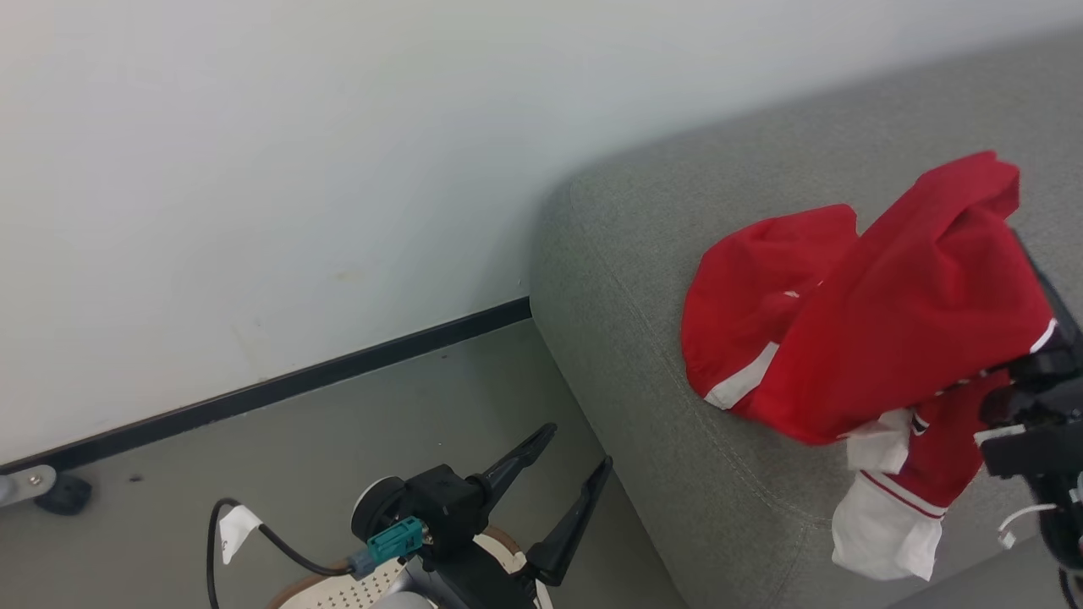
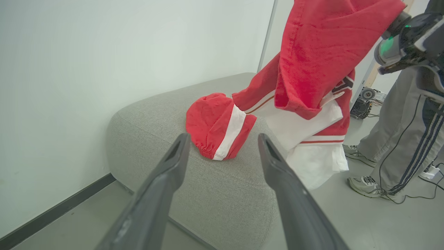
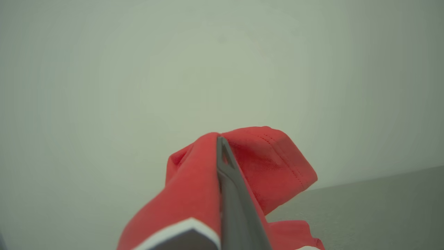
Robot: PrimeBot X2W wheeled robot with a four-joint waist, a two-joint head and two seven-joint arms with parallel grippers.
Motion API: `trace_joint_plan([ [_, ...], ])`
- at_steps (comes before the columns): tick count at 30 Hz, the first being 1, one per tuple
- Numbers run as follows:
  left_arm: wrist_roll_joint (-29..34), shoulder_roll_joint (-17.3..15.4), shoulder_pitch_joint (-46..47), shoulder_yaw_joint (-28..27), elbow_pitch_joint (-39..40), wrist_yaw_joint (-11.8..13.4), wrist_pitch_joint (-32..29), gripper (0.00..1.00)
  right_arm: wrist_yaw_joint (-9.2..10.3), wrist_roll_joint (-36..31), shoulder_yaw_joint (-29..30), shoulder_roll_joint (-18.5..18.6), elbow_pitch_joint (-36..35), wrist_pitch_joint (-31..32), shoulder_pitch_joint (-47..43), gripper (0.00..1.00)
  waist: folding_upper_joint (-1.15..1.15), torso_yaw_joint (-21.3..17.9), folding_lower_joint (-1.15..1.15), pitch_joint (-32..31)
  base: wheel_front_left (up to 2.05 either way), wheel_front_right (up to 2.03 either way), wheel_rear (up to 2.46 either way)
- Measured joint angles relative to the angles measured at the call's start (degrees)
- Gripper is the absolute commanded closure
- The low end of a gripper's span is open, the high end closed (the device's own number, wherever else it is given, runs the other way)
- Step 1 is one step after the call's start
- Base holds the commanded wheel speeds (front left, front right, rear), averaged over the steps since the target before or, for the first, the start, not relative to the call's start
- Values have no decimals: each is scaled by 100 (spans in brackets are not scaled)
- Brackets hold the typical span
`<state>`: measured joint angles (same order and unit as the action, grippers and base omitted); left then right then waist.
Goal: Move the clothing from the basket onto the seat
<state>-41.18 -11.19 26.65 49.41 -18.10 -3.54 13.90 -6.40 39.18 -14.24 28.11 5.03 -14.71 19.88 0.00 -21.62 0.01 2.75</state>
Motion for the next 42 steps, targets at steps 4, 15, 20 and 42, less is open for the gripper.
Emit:
trace_joint_plan([
  [4, 3, -24, 23, 0, 16, 0, -1, 0, -16, 1, 229, 246, -12, 0, 456, 100, 0, 56, 0, 116, 0, 0, 0],
  [15, 193, -111, 294, 20, 175, 0, -127, 0, -67, 175, 580, 983, 1287, -1, 2084, 100, 0, 237, 0, 585, 0, 0, 0],
  [20, 214, -132, 432, 27, 244, 0, -181, 0, -67, 224, 414, 1202, 1801, -1, 2577, 100, 0, 359, 0, 850, 0, 0, 0],
  [42, 347, -397, 999, -146, 622, 3, -323, 0, -68, 147, -80, 1538, 3858, 58, 3900, 100, 1, 989, 0, 2195, 0, 0, 0],
])
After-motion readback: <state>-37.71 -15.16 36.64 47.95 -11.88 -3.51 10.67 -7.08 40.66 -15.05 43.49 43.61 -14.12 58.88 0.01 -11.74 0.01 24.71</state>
